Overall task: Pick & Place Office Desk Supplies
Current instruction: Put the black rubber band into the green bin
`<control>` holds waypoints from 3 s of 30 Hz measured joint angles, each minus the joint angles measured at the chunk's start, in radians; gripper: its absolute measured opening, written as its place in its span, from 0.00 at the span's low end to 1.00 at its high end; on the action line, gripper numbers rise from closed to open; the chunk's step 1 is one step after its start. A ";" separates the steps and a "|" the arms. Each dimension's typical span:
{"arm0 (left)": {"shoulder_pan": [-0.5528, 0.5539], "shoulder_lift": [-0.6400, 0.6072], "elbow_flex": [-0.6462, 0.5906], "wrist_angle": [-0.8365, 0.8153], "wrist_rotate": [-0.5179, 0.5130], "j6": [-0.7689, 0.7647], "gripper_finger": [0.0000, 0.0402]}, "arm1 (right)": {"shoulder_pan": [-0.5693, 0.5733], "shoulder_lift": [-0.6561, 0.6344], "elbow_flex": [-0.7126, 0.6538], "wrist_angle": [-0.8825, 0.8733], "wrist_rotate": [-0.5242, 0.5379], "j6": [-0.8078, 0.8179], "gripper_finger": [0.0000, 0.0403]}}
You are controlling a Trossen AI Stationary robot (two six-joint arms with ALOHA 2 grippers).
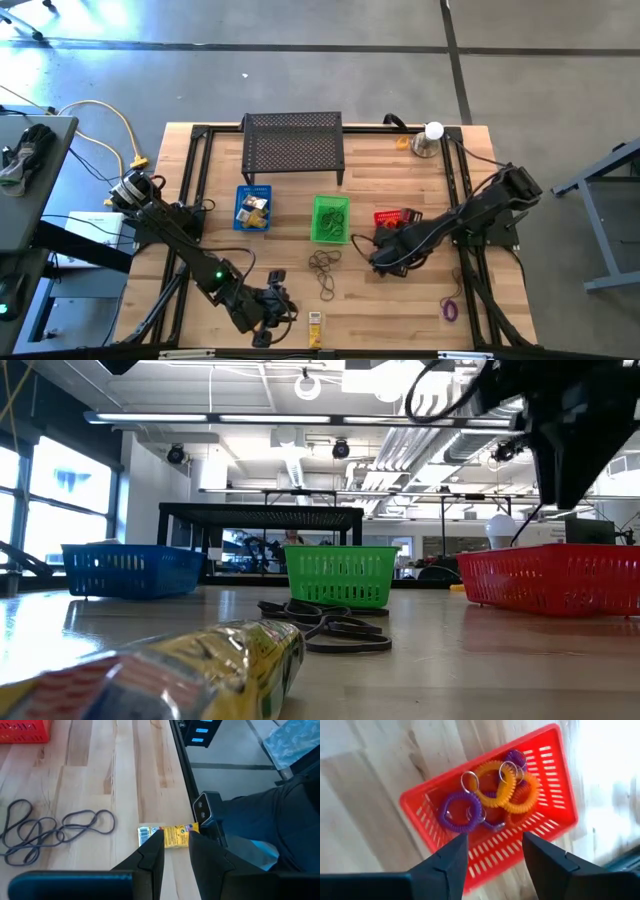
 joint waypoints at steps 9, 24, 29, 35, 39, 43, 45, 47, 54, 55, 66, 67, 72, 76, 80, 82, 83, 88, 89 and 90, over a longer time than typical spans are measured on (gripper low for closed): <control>0.011 0.000 0.000 0.000 0.000 0.015 0.21 | 0.033 -0.001 0.053 0.407 -0.104 -0.324 0.40; 0.007 0.000 0.000 -0.001 0.002 0.015 0.21 | 0.042 0.123 0.047 0.935 -0.151 -0.673 0.35; 0.007 0.000 -0.003 -0.004 0.003 0.015 0.21 | 0.042 0.233 0.047 1.017 -0.141 -0.735 0.33; 0.007 0.006 -0.007 0.000 0.003 0.016 0.21 | 0.029 0.349 0.046 1.054 -0.100 -0.789 0.33; 0.007 0.027 -0.008 -0.003 0.003 0.016 0.21 | 0.021 0.398 0.046 1.108 -0.067 -0.820 0.33; 0.008 0.053 -0.008 -0.006 0.011 0.016 0.21 | 0.010 0.412 0.046 1.168 -0.072 -0.820 0.33; 0.008 0.062 -0.008 -0.005 0.015 0.016 0.21 | 0.008 0.412 0.047 1.168 -0.072 -0.820 0.33; 0.008 0.063 -0.008 -0.005 0.023 0.016 0.21 | 0.006 0.412 0.047 1.159 -0.078 -0.819 0.33; 0.008 0.064 -0.008 -0.004 0.026 0.041 0.21 | -0.001 0.444 0.050 1.172 -0.141 -0.833 0.33; 0.008 0.064 -0.008 -0.004 0.027 0.047 0.21 | -0.005 0.452 0.050 1.175 -0.144 -0.833 0.33; 0.010 0.064 -0.008 0.000 0.028 0.068 0.21 | -0.064 0.486 0.051 1.137 -0.218 -0.714 0.30; 0.011 0.064 -0.008 0.000 0.028 0.068 0.21 | -0.066 0.486 0.051 1.135 -0.217 -0.717 0.28; 0.016 0.064 -0.008 0.000 0.027 0.068 0.21 | -0.068 0.487 0.051 1.136 -0.206 -0.780 0.10; 0.016 0.064 -0.008 0.000 0.026 0.068 0.21 | -0.056 0.475 0.048 1.156 -0.188 -0.784 0.02; 0.016 0.064 -0.008 0.000 0.026 0.068 0.21 | -0.016 0.445 0.046 1.146 -0.103 -0.800 0.01; 0.016 0.064 -0.008 0.000 0.026 0.068 0.21 | 0.008 0.408 0.041 1.092 -0.075 -0.821 0.01; 0.016 0.064 -0.008 0.000 0.026 0.068 0.21 | 0.016 0.392 0.039 1.078 -0.061 -0.826 0.01; 0.016 0.064 -0.008 0.005 0.025 0.068 0.21 | 0.053 0.296 0.045 0.987 0.063 -0.838 0.01; 0.016 0.064 -0.008 0.008 0.025 0.068 0.21 | 0.053 0.282 0.045 0.962 0.070 -0.838 0.01; 0.016 0.064 -0.008 0.010 0.025 0.068 0.21 | 0.052 0.264 0.044 0.936 0.081 -0.838 0.01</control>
